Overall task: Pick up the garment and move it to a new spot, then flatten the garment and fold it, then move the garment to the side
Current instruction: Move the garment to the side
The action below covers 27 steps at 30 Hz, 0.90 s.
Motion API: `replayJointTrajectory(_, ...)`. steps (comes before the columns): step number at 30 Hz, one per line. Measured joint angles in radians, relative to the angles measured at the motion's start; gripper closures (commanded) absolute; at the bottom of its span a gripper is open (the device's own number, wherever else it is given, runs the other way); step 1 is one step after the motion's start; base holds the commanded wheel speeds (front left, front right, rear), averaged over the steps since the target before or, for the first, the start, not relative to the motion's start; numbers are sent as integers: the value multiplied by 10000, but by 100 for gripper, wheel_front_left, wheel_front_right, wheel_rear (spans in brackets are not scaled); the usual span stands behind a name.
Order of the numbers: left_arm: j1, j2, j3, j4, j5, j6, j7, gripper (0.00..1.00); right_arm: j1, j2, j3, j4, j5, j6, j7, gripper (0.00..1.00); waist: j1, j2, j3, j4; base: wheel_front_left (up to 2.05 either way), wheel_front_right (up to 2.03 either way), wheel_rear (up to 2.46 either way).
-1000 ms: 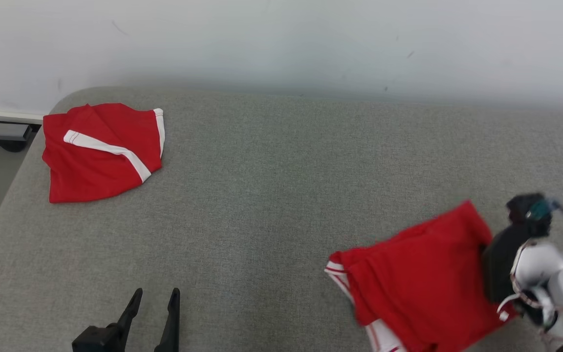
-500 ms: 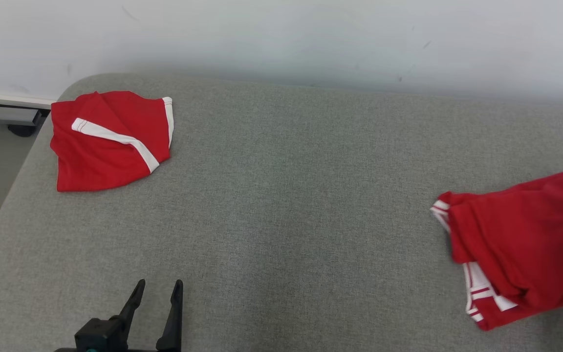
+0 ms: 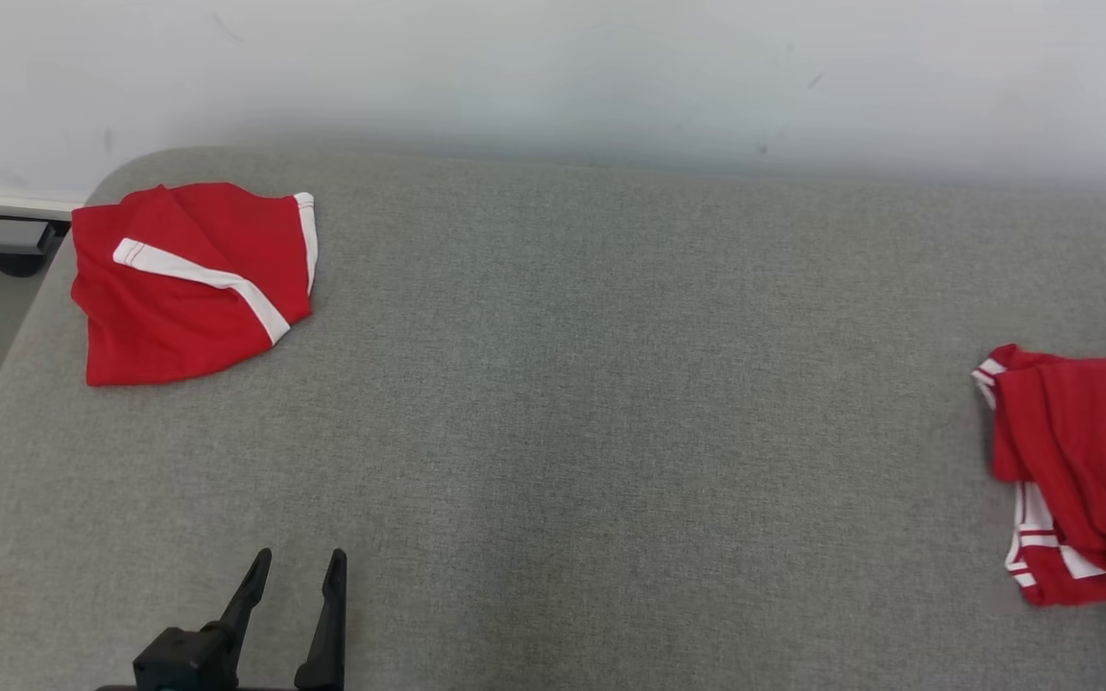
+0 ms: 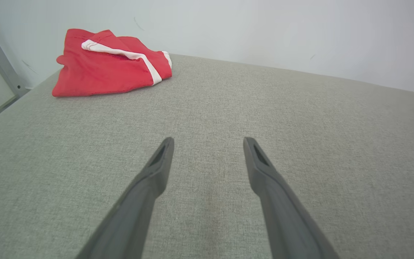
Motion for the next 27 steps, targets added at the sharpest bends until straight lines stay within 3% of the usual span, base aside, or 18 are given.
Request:
replayJointTrajectory(8,-8,13,-104,-58,69,-2,6,0,-26,-380,-58,199,-255,-12,-477,100,0,0,51,-196,0,0,0)
replayJointTrajectory(10,-11,6,-142,-59,69,-6,19,0,-15,-405,0,230,-360,-13,-575,0,0,1,76,-212,0,0,0)
replayJointTrajectory(17,-20,6,-150,-59,69,-8,33,0,-39,-412,167,81,-466,17,-1292,0,0,0,96,-242,0,0,0)
replayJointTrajectory(23,-53,-15,-151,2,69,-8,33,0,-481,-171,468,-387,-522,401,-2109,0,1,0,9,-245,0,0,0)
replayJointTrajectory(27,-61,-25,-54,2,65,0,-4,0,-523,380,520,-832,-232,673,-2840,0,0,0,-141,-232,0,0,0)
